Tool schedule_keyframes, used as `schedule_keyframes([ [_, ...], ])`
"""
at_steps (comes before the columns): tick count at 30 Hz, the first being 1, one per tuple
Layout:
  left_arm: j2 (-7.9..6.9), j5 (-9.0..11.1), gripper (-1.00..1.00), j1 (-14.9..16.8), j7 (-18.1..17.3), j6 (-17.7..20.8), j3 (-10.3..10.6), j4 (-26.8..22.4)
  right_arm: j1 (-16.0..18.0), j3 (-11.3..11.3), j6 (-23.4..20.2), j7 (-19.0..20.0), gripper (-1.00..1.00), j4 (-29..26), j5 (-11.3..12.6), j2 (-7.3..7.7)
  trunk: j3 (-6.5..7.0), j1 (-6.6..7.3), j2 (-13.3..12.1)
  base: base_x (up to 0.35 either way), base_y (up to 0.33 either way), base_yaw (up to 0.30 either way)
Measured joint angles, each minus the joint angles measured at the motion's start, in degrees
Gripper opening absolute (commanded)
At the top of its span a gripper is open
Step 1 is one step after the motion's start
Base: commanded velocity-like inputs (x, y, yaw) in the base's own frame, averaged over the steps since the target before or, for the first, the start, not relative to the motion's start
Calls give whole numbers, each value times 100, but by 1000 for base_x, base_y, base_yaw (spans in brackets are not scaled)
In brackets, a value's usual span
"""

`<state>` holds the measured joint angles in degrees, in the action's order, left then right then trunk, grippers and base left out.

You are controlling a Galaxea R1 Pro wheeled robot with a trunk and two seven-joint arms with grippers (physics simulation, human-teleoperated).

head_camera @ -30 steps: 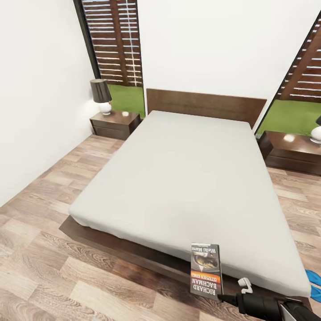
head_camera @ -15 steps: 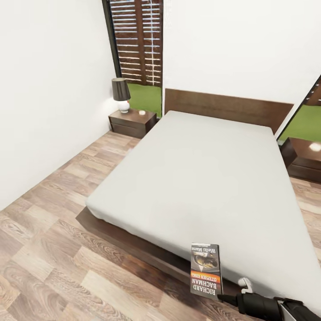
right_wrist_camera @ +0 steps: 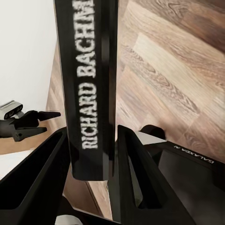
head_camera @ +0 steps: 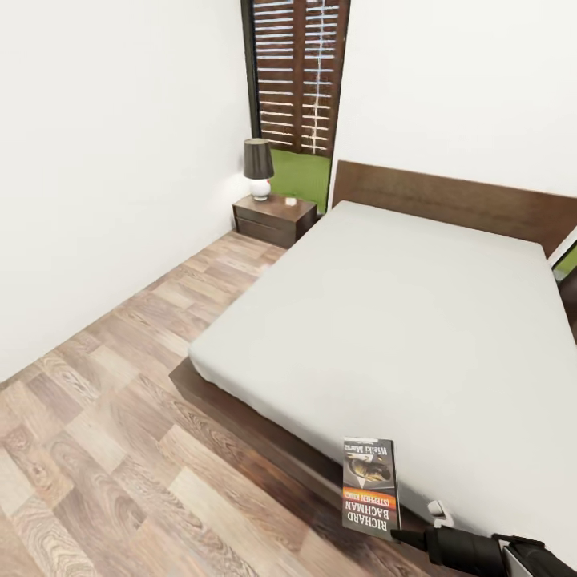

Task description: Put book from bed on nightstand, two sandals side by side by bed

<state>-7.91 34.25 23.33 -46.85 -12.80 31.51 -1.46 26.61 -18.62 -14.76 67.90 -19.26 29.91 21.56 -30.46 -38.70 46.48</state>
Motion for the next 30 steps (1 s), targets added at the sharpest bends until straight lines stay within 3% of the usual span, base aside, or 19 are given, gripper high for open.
schedule_keyframes([
  [30, 0, 0, 100, -1, 0, 0, 0, 0, 0, 1, 3, -3, -100, 0, -2, 0, 0, 0, 0, 0, 0, 287],
])
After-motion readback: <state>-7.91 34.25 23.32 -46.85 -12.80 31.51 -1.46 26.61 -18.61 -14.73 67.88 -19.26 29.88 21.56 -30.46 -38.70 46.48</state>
